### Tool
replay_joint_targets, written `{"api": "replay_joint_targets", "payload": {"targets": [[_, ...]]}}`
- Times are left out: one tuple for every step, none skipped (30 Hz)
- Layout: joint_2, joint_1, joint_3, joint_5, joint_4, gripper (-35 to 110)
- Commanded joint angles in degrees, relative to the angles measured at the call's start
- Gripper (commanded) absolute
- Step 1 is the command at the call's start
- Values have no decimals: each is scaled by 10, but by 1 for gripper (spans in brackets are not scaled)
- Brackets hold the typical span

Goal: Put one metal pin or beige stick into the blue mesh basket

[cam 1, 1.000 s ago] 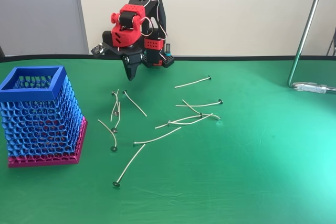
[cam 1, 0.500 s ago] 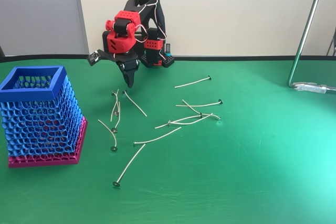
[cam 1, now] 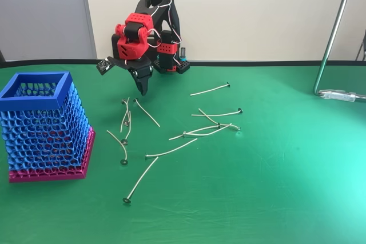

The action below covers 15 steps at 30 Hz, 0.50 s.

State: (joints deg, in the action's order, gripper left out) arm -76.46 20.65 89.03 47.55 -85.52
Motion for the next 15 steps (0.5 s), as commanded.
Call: {"api": "replay_joint_targets", "payload": {"targets": [[0, 7, 1, 4, -4, 15], [3, 8, 0, 4, -4, 15], [6, 9, -1, 4, -4, 15], [10, 10, -4, 4, -4, 15], [14, 10, -6, 3, -4, 15], [19, 11, -9, 2, -4, 15], [23, 11, -11, 4, -4, 15], [27, 12, -12, 4, -4, 15], [29, 13, -13, 6, -4, 15], [33, 14, -13, 9, -4, 15], [34, 15, -13, 11, -4, 15], [36, 16, -14, 15, -4, 15], [38, 17, -14, 21, -4, 15], [40, 18, -16, 24, -4, 15], [41, 18, -18, 27, -4, 15]]}}
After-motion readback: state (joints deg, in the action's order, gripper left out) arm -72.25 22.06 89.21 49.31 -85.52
